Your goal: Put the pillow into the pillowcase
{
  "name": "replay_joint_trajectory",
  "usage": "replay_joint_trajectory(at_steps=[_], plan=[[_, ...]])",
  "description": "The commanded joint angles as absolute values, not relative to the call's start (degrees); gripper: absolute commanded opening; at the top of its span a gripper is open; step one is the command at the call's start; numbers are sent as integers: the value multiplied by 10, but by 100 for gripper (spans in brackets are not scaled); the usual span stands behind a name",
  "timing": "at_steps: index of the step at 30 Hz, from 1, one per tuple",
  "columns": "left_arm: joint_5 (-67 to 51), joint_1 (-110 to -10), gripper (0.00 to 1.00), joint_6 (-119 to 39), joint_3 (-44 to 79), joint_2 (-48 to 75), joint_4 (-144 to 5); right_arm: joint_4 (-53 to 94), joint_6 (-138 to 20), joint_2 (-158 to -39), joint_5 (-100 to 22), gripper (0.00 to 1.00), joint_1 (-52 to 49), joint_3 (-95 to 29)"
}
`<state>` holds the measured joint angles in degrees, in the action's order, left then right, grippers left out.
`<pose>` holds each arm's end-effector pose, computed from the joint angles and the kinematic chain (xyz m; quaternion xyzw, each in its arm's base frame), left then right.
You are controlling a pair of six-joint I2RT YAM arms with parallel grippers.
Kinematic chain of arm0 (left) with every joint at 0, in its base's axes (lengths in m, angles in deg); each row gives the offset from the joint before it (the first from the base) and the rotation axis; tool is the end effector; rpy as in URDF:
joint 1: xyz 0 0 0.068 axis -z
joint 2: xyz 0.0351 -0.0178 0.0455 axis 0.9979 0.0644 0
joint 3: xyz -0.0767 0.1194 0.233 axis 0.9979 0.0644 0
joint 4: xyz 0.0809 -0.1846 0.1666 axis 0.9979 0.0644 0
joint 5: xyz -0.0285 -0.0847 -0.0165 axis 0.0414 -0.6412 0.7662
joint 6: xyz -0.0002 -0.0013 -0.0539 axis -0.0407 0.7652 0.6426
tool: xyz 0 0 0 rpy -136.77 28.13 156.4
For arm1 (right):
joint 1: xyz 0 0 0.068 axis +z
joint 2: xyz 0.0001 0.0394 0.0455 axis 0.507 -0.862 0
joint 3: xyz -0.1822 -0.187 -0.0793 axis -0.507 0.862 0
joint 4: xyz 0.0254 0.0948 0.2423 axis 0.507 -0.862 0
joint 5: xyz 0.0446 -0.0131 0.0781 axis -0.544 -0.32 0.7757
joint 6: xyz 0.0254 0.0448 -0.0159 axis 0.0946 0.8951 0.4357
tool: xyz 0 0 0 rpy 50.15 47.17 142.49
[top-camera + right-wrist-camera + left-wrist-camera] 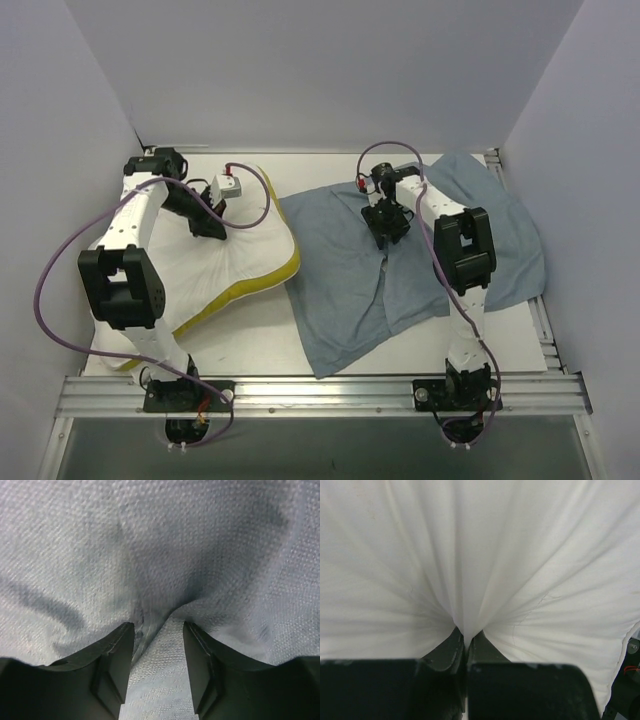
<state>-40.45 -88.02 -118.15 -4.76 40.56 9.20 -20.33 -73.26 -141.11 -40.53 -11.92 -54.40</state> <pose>0.3377 -0.0133 0.2950 0.5147 0.7819 -0.2663 0.2299 0.4287 0.1476 0.1761 -0.2289 0.9531 0.0682 0.1856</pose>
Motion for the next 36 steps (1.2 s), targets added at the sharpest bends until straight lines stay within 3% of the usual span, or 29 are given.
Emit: replay_joint_trajectory(at_steps=[1, 15, 29, 31, 36], plan=[[-447, -884, 0, -1176, -49, 373, 188, -211, -723, -1432, -448, 43, -115, -577], [-441, -886, 0, -1174, -42, 372, 189, -208, -724, -1396, -429, 43, -85, -589], [-439, -886, 0, -1175, -56, 381, 195, -209, -742, -1455, -540, 38, -93, -617], [-439, -886, 0, -1176, -57, 384, 195, -211, -745, -1456, -543, 36, -98, -616], [-442, -886, 0, -1179, -64, 390, 195, -228, -748, -1422, -508, 14, -107, -616]])
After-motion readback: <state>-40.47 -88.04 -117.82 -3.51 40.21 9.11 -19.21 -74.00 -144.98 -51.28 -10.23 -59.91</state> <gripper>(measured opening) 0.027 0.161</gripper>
